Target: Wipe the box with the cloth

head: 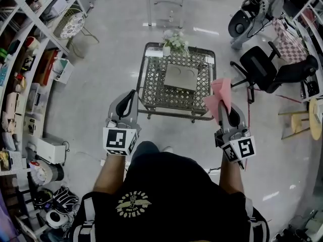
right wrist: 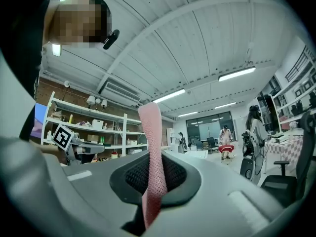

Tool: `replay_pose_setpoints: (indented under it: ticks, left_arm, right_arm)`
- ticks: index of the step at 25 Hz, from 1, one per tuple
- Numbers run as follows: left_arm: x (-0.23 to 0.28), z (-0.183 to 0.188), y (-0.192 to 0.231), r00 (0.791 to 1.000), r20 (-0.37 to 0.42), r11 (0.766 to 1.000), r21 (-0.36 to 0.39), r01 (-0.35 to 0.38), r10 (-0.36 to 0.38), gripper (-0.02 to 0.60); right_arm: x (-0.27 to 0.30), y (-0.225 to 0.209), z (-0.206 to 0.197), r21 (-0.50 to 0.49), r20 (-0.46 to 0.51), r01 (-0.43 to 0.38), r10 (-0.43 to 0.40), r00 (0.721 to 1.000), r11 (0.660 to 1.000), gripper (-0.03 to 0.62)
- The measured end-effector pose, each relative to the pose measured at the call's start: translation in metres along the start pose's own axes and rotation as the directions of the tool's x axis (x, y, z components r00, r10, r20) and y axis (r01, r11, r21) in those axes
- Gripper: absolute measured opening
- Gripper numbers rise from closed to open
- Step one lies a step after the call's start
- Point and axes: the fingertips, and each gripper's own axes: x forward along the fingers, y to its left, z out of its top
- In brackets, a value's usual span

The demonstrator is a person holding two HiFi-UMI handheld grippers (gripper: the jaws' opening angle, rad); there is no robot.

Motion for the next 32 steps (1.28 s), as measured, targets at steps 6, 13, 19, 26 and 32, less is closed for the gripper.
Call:
replay_pose_setpoints:
  ticks: [6,13,19,26,32]
  left_arm:
    - [-0.005,0.006,0.003,1.0,0.004,1.0,0.008,-0.011,0.011,0.0]
    - [-0.002,0.004,0.014,1.0,0.008,1.0,0.014,-0.012,0.012,0.0]
    - [0.013,0.002,0.031,1.0,0.005,1.0,0.017,-0.016,0.016,0.0]
    - [0.05,-0.008,0.064,1.0,-0.026,1.0,0.008,-0.008,0.008,0.0]
    - [0.089,-0.015,0.089,0.999,-0.032,1.0,0.005,0.024,-0.024,0.0]
  right_arm:
    - [0.001,-0.003,-0.001,0.019,0.001,-0.009,0.009,1.0,1.0,0.017]
    - [0.01,-0.002,-0.005,0.054,-0.004,-0.006,0.006,1.0,0.999,0.017]
    - [0.036,-0.007,-0.01,0.059,-0.007,-0.004,0.004,1.0,0.998,0.017]
    - [0.083,-0.006,-0.017,0.097,-0.011,-0.013,0.014,1.0,0.995,0.017]
    - [0.122,-0.009,-0.018,0.118,-0.006,0.001,0.0,1.0,0.993,0.017]
